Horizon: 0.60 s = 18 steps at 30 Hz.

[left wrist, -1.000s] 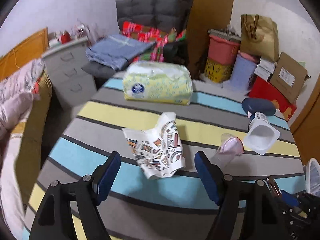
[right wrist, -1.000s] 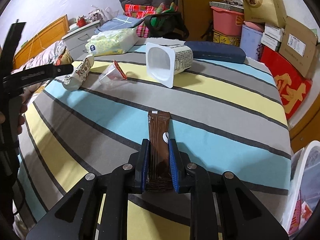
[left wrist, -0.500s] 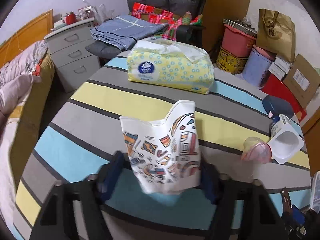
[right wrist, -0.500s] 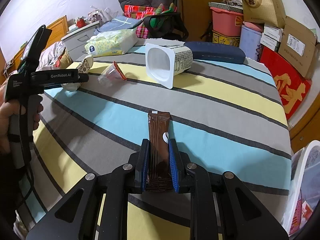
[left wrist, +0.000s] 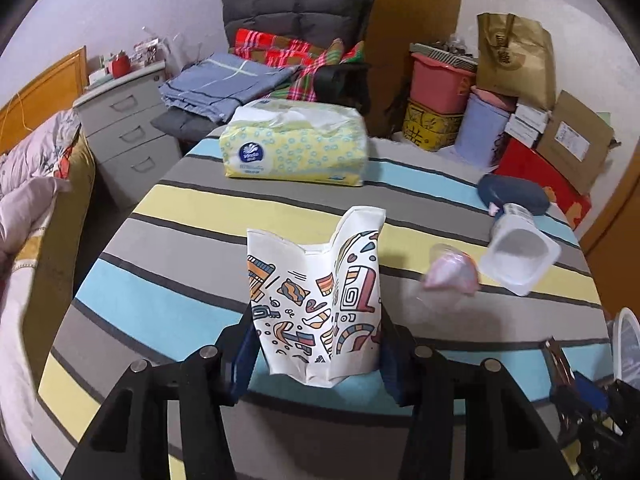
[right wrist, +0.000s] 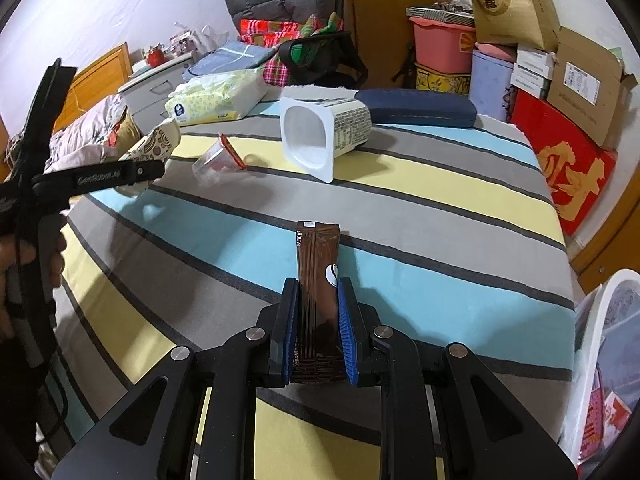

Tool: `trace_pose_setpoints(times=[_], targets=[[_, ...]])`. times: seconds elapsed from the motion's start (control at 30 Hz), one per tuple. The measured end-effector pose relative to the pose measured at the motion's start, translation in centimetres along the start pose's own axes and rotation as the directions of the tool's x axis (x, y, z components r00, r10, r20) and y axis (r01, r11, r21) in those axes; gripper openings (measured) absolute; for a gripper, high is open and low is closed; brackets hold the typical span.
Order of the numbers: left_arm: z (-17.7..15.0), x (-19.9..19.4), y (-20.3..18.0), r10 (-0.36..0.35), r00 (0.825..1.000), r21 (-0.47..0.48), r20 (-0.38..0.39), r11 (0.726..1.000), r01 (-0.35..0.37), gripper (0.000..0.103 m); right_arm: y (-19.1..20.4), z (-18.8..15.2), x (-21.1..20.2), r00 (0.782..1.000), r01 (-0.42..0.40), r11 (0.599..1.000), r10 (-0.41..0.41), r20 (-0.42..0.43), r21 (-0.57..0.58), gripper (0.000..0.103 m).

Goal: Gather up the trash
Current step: 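Carry the brown wrapper and printed bag over the wastebasket and open both grippers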

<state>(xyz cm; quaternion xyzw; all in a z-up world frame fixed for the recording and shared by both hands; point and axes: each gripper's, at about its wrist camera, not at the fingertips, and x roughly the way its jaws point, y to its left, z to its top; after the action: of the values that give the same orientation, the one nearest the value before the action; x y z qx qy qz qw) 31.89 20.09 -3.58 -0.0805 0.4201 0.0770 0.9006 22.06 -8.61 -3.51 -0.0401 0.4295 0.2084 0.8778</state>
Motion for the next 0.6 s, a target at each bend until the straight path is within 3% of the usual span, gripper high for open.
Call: trace_pose_setpoints(times=[0.3,0.6], targets=[[-1.5,-3.8,-3.1,-0.047,0.998,0.047,0.04,0.998,0.045,0.052,-1.1,-0.3,-2.2,0.999,0.011,0.999,-0.013,0.05,0.042,0.02],[-2.8,-7.6,-8.3,-0.143,0.986,0.136,0.089,0.982,0.13,0.052,-3.5,-0.9,-4.6,0.994,0.037,0.995,-0.047,0.103,0.093,0.02]])
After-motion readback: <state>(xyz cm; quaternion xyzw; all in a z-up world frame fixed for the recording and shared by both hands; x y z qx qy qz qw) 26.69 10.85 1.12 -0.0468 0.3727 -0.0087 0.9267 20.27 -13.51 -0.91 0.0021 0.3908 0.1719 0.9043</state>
